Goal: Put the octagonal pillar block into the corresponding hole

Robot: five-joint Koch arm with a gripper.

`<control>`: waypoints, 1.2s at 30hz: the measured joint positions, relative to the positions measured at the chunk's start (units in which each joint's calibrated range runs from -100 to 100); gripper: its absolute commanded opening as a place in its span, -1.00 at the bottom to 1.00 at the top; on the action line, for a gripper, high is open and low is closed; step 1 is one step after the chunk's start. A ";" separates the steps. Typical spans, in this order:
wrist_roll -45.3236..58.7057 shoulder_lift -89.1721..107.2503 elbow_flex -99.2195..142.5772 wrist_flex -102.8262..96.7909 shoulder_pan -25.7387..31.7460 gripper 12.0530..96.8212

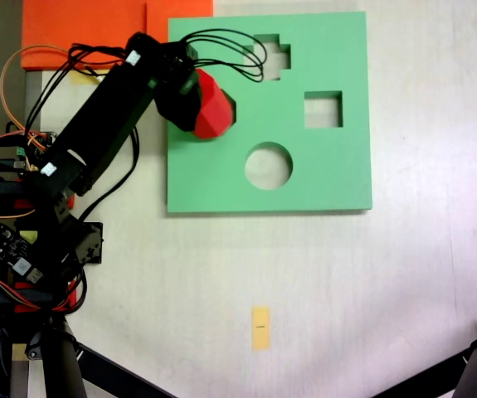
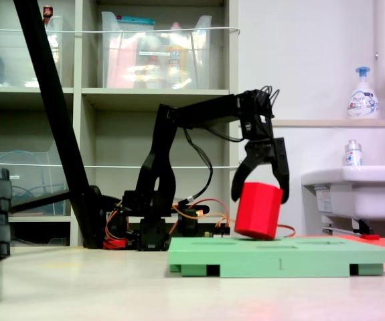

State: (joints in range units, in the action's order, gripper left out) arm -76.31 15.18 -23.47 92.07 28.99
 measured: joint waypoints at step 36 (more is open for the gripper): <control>-1.81 -9.03 0.00 -4.70 0.10 0.27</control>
State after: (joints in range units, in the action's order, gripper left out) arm -78.12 6.16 -23.47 87.37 29.08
